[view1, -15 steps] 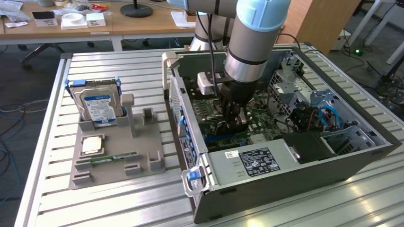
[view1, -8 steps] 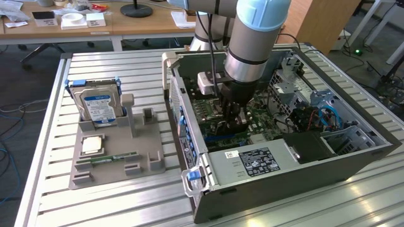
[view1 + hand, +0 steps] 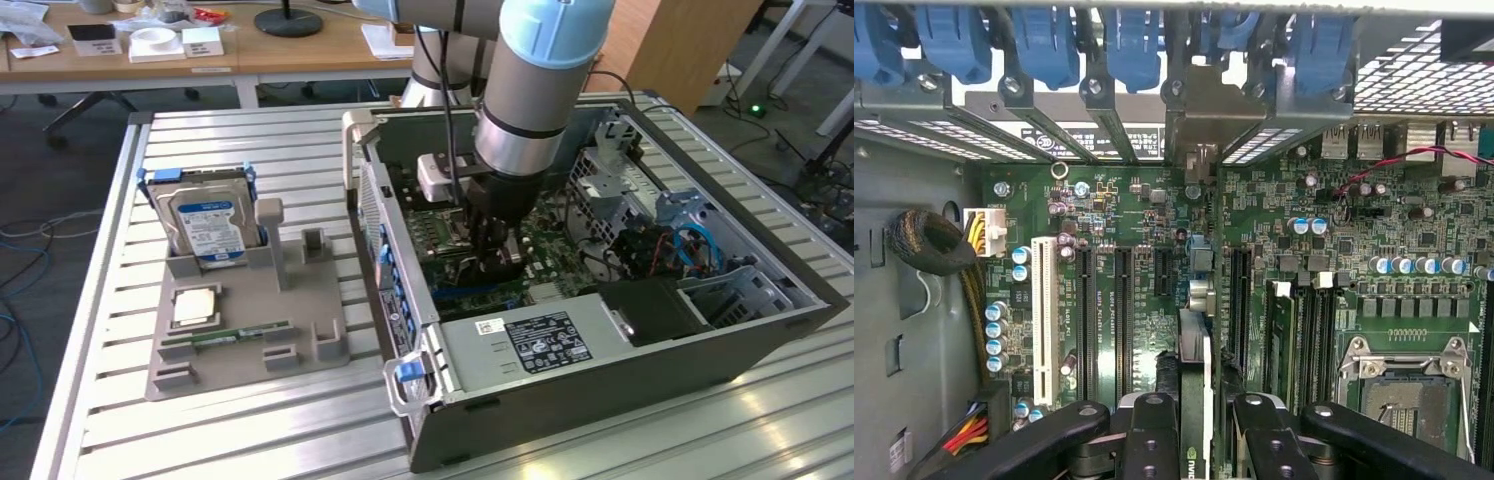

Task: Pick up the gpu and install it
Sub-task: 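Insert the gpu into the slot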

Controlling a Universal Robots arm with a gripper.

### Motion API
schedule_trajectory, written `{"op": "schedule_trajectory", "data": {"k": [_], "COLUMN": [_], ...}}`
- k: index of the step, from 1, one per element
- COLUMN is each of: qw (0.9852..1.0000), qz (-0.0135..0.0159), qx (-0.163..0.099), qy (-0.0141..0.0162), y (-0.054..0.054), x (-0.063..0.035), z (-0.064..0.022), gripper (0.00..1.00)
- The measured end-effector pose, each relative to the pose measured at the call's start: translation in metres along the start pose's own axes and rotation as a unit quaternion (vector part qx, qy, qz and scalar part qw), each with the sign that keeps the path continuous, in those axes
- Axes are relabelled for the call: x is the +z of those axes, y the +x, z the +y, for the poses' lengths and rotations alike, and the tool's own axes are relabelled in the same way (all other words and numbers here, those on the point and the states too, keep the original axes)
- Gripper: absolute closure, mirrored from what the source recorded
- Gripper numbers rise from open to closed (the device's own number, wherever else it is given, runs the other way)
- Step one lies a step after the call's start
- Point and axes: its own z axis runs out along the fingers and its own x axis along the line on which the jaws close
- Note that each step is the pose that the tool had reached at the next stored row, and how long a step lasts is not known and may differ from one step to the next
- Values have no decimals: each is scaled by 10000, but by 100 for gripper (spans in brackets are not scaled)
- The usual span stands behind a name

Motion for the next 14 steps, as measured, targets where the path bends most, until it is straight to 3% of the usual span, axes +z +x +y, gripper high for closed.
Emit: {"op": "schedule_trajectory", "data": {"k": [14], "qw": [10000], "qz": [0], "qx": [0], "qy": [0], "y": [1], "x": [7], "z": [11], "gripper": [74]}}
